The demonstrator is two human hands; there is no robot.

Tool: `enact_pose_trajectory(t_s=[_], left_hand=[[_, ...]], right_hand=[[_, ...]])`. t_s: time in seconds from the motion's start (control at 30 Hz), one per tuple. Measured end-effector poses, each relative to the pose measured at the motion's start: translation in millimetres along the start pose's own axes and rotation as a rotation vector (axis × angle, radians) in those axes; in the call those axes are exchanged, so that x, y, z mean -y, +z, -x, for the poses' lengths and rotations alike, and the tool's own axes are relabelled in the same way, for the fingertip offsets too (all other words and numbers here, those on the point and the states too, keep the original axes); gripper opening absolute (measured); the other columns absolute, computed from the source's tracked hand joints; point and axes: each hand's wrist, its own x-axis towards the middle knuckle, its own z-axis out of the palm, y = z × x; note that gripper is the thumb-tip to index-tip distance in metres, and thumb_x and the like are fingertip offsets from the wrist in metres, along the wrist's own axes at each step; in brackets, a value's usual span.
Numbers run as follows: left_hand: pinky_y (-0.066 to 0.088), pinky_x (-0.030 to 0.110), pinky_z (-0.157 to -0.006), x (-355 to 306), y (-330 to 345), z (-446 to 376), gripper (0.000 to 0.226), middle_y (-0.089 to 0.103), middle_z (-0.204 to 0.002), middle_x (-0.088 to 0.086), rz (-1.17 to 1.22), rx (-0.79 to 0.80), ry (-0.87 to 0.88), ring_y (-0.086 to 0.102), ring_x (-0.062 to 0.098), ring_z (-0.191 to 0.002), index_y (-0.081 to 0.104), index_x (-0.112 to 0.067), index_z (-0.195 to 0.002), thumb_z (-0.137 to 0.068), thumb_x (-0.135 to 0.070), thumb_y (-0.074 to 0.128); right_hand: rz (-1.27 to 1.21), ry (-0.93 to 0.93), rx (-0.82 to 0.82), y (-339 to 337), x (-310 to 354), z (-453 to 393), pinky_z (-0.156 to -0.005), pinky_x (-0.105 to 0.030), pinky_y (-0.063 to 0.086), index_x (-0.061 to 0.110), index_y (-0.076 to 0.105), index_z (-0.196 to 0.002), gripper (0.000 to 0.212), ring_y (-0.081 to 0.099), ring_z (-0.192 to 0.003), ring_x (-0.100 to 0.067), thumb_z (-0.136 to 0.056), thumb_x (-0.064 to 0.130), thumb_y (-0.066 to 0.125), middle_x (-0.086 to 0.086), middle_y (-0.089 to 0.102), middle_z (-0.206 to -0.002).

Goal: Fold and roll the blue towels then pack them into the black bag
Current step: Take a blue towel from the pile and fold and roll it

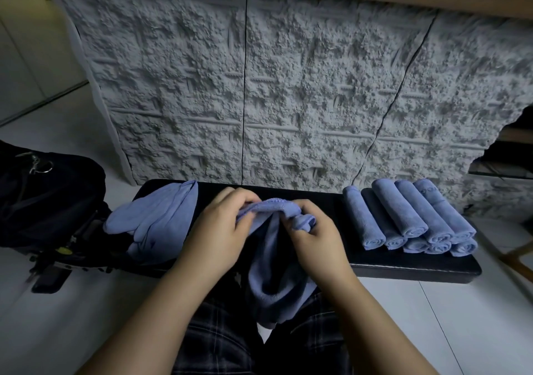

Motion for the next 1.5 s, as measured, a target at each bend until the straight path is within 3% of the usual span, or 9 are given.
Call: enact_pose_trajectory(t_s=[0.13, 0.33, 0.57, 0.73, 0.93, 1.1, 1.23, 1.33, 1.5], left_hand=[[0.034, 0.01, -0.056, 15, 3, 2, 0.014, 0.051, -0.072, -0.012, -0.072, 0.009, -0.183, 0.048, 0.002, -0.063, 0.059, -0.017, -0.095, -0.086, -0.007, 0.054], [0.033, 0.029, -0.061, 43, 7, 9, 0.009, 0.06, -0.081, 0.005, -0.184, 0.056, -0.368, 0.056, 0.026, -0.077, 0.059, -0.009, -0.093, -0.087, -0.009, 0.054], [0.034, 0.033, -0.055, 60, 3, 12, 0.017, 0.049, -0.066, 0.005, -0.261, 0.018, -0.507, 0.049, 0.028, -0.066, 0.044, -0.009, -0.08, -0.095, -0.017, 0.042], [0.034, 0.032, -0.057, 65, 6, 15, 0.007, 0.049, -0.069, 0.003, -0.158, 0.074, -0.587, 0.049, 0.026, -0.069, 0.04, -0.013, -0.088, -0.096, -0.014, 0.04], [0.039, 0.029, -0.068, 19, 5, 8, 0.025, 0.061, -0.082, 0.013, 0.469, 0.097, -0.503, 0.051, 0.015, -0.071, 0.047, -0.027, -0.089, -0.096, -0.003, 0.042], [0.047, 0.022, -0.071, -25, -1, 4, 0.053, 0.07, -0.072, -0.004, 0.799, 0.178, -0.455, 0.062, 0.01, -0.075, 0.071, -0.018, -0.066, -0.087, 0.016, 0.037], [0.048, 0.015, -0.079, -35, -3, 7, 0.053, 0.073, -0.09, -0.011, 0.717, 0.27, -0.274, 0.066, 0.004, -0.092, 0.069, -0.026, -0.091, -0.082, 0.02, 0.044], [0.048, 0.023, -0.084, -32, 0, 5, 0.044, 0.064, -0.094, -0.015, 0.466, 0.222, -0.099, 0.063, 0.007, -0.094, 0.066, -0.043, -0.094, -0.074, -0.005, 0.055], [0.037, 0.009, -0.072, -31, -1, 3, 0.014, 0.051, -0.089, -0.014, 0.169, 0.007, 0.026, 0.053, 0.0, -0.085, 0.058, -0.032, -0.078, -0.075, -0.018, 0.056]], right_hand=[[-0.089, 0.03, -0.025, -6, 3, -2, -0.055, -0.01, 0.039, 0.019, 0.061, -0.083, 0.018, 0.044, -0.055, 0.001, -0.094, 0.009, 0.051, 0.017, 0.052, -0.058], [-0.133, 0.035, -0.1, -18, 8, -5, -0.057, -0.02, 0.038, 0.013, 0.059, -0.086, 0.013, 0.042, -0.062, -0.008, -0.096, 0.015, 0.05, 0.0, 0.048, -0.068], [-0.241, 0.082, -0.266, -26, 1, -9, -0.058, -0.025, 0.038, 0.008, 0.055, -0.089, 0.016, 0.042, -0.063, -0.009, -0.096, 0.022, 0.051, -0.003, 0.046, -0.07], [-0.271, 0.104, -0.34, -27, -4, -15, -0.065, -0.032, 0.035, 0.001, 0.048, -0.089, 0.028, 0.039, -0.071, -0.015, -0.094, 0.028, 0.052, -0.006, 0.043, -0.076], [-0.119, 0.18, -0.254, -22, -13, -20, -0.063, -0.036, 0.04, 0.004, 0.045, -0.082, 0.031, 0.046, -0.067, -0.017, -0.096, 0.032, 0.049, -0.01, 0.047, -0.072], [-0.12, 0.251, -0.268, -11, -10, -18, -0.066, -0.03, 0.039, 0.017, 0.048, -0.074, 0.029, 0.049, -0.064, -0.012, -0.092, 0.038, 0.055, 0.0, 0.052, -0.067], [-0.318, 0.306, -0.148, -11, 0, -12, -0.058, -0.033, 0.036, 0.015, 0.05, -0.061, 0.038, 0.043, -0.059, -0.018, -0.085, 0.039, 0.066, -0.007, 0.047, -0.06], [-0.467, 0.344, -0.04, -12, 6, -11, -0.064, -0.038, 0.035, 0.004, 0.058, -0.081, 0.043, 0.044, -0.069, -0.027, -0.073, 0.043, 0.074, -0.017, 0.049, -0.075], [-0.471, 0.44, -0.006, -18, 8, -11, -0.056, -0.03, 0.033, 0.009, 0.058, -0.081, 0.029, 0.043, -0.064, -0.028, -0.084, 0.037, 0.065, -0.018, 0.046, -0.069]])
